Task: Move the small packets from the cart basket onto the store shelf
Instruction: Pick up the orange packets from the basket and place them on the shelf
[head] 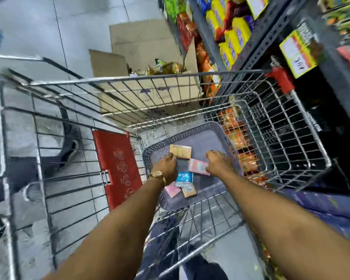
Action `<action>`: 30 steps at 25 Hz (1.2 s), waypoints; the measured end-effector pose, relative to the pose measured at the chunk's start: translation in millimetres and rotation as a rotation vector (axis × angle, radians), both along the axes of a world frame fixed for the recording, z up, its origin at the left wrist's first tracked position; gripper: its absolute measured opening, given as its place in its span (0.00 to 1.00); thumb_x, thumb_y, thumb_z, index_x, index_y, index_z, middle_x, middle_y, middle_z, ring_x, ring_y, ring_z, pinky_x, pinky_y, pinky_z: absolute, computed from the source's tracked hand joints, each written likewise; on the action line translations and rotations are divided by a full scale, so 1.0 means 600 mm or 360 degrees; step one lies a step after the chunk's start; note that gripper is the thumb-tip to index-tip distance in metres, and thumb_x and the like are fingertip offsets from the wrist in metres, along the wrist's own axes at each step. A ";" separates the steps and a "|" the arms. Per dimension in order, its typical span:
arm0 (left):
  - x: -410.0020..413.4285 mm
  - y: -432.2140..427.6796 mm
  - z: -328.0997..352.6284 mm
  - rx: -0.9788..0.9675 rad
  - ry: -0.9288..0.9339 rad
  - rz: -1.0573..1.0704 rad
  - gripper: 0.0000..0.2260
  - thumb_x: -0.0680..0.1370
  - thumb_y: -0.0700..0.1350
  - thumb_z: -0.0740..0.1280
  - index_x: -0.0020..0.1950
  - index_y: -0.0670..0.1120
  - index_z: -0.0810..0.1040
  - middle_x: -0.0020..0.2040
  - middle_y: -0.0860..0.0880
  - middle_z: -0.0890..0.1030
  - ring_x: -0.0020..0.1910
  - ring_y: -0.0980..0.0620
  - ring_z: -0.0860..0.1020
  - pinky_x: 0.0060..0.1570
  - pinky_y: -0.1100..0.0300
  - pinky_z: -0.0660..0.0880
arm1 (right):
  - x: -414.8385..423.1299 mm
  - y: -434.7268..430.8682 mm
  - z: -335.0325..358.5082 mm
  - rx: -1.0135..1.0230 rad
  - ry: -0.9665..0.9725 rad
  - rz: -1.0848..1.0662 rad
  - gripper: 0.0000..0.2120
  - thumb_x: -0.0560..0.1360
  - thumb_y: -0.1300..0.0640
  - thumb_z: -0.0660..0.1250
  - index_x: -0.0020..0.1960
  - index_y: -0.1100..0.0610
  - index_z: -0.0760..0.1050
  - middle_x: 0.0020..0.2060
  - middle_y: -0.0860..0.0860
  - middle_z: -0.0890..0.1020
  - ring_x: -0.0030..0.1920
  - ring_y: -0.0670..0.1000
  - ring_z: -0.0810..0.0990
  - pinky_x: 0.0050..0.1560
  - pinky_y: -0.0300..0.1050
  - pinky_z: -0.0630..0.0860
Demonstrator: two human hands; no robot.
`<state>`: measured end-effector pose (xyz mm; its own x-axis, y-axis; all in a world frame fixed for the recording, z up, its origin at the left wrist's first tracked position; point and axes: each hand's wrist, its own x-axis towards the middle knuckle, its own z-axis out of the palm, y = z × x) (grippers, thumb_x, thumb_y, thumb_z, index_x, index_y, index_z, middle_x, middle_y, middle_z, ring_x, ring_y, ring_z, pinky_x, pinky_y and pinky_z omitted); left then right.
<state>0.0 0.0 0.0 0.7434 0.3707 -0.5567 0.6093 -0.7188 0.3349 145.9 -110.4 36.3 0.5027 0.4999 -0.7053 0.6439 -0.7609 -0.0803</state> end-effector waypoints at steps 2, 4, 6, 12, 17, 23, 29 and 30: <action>0.028 0.013 -0.041 0.0035 -0.0033 0.0005 0.18 0.78 0.41 0.60 0.67 0.41 0.67 0.67 0.38 0.70 0.62 0.37 0.74 0.58 0.45 0.73 | 0.002 0.008 -0.043 -0.0125 -0.0073 0.0098 0.23 0.75 0.59 0.66 0.68 0.58 0.67 0.67 0.58 0.72 0.68 0.59 0.71 0.64 0.52 0.72; 0.045 0.027 -0.073 0.0120 -0.0039 -0.0017 0.21 0.76 0.39 0.61 0.69 0.41 0.65 0.70 0.38 0.68 0.64 0.38 0.74 0.61 0.46 0.73 | -0.009 0.001 -0.076 -0.0137 -0.0182 0.0121 0.25 0.75 0.60 0.65 0.70 0.58 0.64 0.68 0.58 0.70 0.68 0.59 0.68 0.63 0.53 0.72; 0.045 0.032 -0.108 0.0212 0.0015 -0.0177 0.24 0.77 0.41 0.61 0.72 0.41 0.62 0.73 0.38 0.65 0.68 0.38 0.70 0.65 0.47 0.68 | -0.029 -0.006 -0.101 -0.0070 -0.0268 0.0132 0.25 0.77 0.61 0.61 0.72 0.59 0.61 0.69 0.58 0.67 0.69 0.60 0.66 0.63 0.54 0.71; 0.053 0.040 -0.156 0.0309 -0.0174 -0.0285 0.24 0.74 0.44 0.64 0.70 0.41 0.66 0.66 0.38 0.72 0.62 0.37 0.73 0.57 0.46 0.72 | -0.084 -0.032 -0.134 -0.0381 -0.0194 -0.0270 0.19 0.74 0.53 0.67 0.64 0.53 0.73 0.64 0.54 0.76 0.66 0.57 0.70 0.65 0.50 0.67; 0.071 0.040 -0.163 0.0437 -0.0182 -0.0249 0.20 0.70 0.44 0.65 0.61 0.42 0.72 0.57 0.39 0.76 0.56 0.39 0.74 0.53 0.47 0.72 | -0.174 -0.020 -0.171 -0.0476 -0.0086 -0.0653 0.30 0.69 0.41 0.69 0.66 0.56 0.72 0.66 0.55 0.75 0.67 0.56 0.67 0.67 0.51 0.60; 0.078 0.050 -0.125 0.0092 -0.0324 0.0127 0.25 0.67 0.59 0.72 0.54 0.43 0.74 0.52 0.40 0.75 0.49 0.39 0.76 0.47 0.50 0.74 | -0.134 -0.014 -0.150 -0.0300 -0.0016 -0.0827 0.24 0.72 0.50 0.71 0.64 0.57 0.72 0.62 0.56 0.79 0.64 0.58 0.75 0.62 0.53 0.72; 0.051 0.007 -0.022 -0.0470 -0.0431 0.1121 0.26 0.64 0.50 0.80 0.54 0.42 0.71 0.49 0.42 0.80 0.50 0.41 0.79 0.50 0.48 0.77 | -0.038 -0.013 -0.011 -0.0121 0.0204 -0.0889 0.21 0.72 0.60 0.70 0.64 0.61 0.72 0.63 0.61 0.78 0.62 0.59 0.78 0.59 0.48 0.77; 0.047 -0.008 -0.006 -0.0646 -0.0513 0.1330 0.25 0.64 0.45 0.81 0.51 0.44 0.70 0.45 0.45 0.79 0.46 0.43 0.79 0.47 0.52 0.78 | -0.024 -0.017 0.016 -0.0029 0.0167 -0.0936 0.21 0.71 0.61 0.71 0.63 0.62 0.73 0.61 0.62 0.79 0.60 0.59 0.79 0.55 0.48 0.77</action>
